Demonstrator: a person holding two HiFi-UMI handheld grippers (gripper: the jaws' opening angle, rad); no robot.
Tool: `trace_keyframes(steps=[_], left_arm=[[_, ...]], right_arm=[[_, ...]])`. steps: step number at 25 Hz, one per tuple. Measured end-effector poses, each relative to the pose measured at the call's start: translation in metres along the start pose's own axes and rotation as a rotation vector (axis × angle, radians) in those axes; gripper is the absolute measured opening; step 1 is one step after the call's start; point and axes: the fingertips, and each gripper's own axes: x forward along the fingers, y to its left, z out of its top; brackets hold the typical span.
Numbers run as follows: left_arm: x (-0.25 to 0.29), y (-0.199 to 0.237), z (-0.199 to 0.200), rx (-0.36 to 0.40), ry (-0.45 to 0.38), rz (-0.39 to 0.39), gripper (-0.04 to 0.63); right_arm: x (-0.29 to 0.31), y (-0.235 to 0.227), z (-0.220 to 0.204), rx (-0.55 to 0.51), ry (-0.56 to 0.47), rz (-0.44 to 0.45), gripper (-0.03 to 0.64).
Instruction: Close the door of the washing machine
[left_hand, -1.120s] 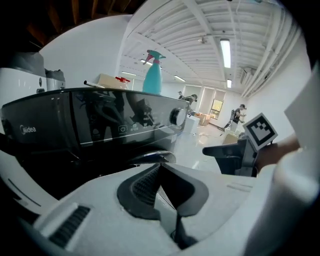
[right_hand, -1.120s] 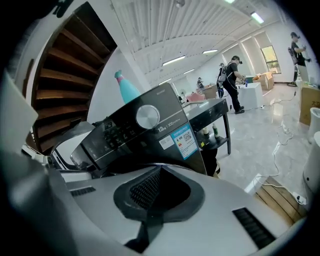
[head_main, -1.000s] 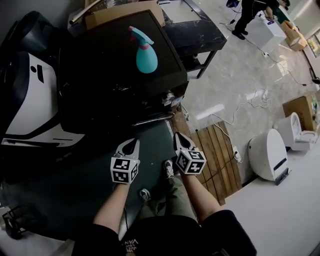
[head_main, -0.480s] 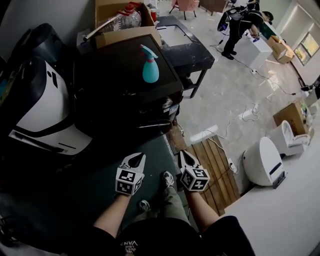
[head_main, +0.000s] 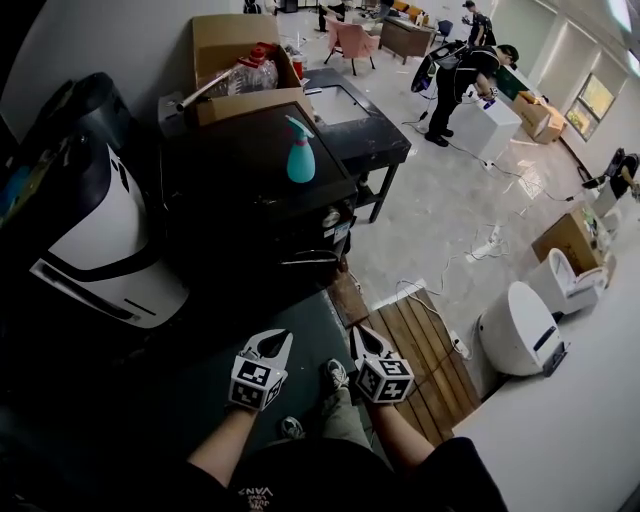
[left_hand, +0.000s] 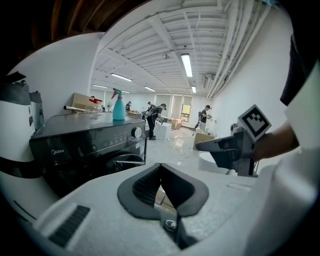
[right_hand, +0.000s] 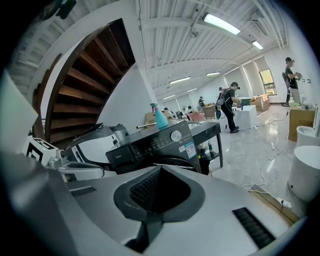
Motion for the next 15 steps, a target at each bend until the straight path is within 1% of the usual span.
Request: trace_keyframes(steps=[7, 15], left_arm=[[-0.040, -0.021, -0.005, 0.018, -0.016, -0.045, 0.011], [-0.071, -0.034, -0.017, 0.010, -0.015, -0.057, 0.011]], right_arm=[[-0.037, 0.042, -0.011, -0.055, -0.015, 0.023, -0.002], [-0.075, 0.064, -0.023, -0.075, -0.011, 0.012, -0.001]])
